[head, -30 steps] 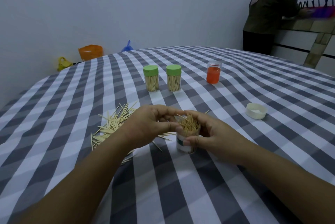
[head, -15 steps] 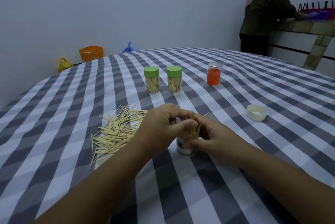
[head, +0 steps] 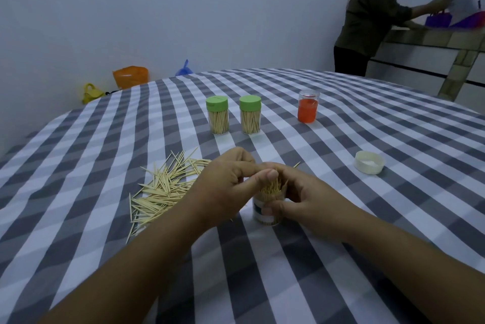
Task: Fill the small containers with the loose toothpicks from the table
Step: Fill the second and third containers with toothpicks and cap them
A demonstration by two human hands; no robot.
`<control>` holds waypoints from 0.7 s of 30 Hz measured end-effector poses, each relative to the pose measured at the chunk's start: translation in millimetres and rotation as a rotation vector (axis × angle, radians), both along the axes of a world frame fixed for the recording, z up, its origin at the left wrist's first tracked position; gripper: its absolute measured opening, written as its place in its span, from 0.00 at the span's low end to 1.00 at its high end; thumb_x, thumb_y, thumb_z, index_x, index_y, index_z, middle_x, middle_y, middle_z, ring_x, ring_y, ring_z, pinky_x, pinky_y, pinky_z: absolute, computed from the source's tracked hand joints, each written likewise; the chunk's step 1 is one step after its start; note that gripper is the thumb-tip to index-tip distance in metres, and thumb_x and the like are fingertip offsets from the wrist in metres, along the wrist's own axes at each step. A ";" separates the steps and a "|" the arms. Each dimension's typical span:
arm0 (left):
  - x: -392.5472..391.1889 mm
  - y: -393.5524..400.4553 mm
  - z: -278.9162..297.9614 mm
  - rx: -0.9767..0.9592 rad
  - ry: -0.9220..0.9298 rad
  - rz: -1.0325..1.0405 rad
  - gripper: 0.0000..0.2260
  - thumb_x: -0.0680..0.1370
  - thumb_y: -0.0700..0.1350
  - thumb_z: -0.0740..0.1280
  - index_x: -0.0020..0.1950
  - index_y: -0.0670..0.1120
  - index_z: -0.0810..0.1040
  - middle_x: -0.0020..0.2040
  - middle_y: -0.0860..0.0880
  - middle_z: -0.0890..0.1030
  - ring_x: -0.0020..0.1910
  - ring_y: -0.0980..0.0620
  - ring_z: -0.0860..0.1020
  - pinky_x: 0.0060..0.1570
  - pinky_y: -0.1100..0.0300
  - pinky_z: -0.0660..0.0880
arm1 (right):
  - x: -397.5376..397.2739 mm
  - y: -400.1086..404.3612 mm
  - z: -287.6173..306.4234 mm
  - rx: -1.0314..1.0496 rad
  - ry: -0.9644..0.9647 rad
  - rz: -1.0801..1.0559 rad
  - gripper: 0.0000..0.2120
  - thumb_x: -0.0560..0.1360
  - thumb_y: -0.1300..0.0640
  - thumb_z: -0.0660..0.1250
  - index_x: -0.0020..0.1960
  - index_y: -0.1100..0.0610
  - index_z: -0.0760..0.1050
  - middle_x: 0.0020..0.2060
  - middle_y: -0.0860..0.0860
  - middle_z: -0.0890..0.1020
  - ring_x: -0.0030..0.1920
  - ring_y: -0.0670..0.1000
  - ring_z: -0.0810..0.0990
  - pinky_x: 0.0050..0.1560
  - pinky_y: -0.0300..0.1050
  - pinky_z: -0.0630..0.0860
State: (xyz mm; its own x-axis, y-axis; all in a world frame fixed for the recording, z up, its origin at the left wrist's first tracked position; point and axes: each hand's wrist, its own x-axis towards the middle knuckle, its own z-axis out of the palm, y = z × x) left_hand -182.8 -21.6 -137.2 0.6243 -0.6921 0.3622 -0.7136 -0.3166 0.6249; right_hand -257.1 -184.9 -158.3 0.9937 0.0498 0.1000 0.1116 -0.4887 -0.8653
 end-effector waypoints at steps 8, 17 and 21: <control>10.5 5.4 -2.0 -0.005 -0.007 0.083 0.02 0.74 0.57 0.65 0.44 0.64 0.77 0.41 0.55 0.79 0.41 0.53 0.76 0.43 0.56 0.76 | 1.8 -1.4 -3.6 0.001 0.019 -0.027 0.33 0.72 0.56 0.72 0.73 0.46 0.62 0.63 0.47 0.75 0.62 0.46 0.76 0.61 0.46 0.76; 39.8 40.5 5.3 0.169 0.198 0.201 0.10 0.79 0.47 0.64 0.57 0.59 0.78 0.59 0.56 0.79 0.47 0.63 0.77 0.47 0.69 0.73 | 0.5 6.2 0.8 -0.010 0.055 -0.054 0.34 0.71 0.55 0.71 0.72 0.43 0.60 0.65 0.44 0.71 0.64 0.45 0.73 0.62 0.40 0.74; 51.8 44.4 -4.6 0.422 0.132 0.379 0.22 0.79 0.36 0.56 0.64 0.58 0.76 0.68 0.49 0.74 0.45 0.56 0.75 0.41 0.66 0.71 | -0.4 8.7 1.5 -0.012 0.055 -0.062 0.36 0.69 0.53 0.71 0.72 0.42 0.60 0.64 0.42 0.70 0.63 0.44 0.73 0.64 0.42 0.73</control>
State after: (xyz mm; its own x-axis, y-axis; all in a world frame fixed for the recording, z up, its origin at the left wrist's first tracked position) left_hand -131.0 22.8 -141.8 0.8776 -0.4794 0.0059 -0.4268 -0.7756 0.4650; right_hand -257.5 -176.2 -156.9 0.9989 -0.0110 0.0448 0.0332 -0.5039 -0.8631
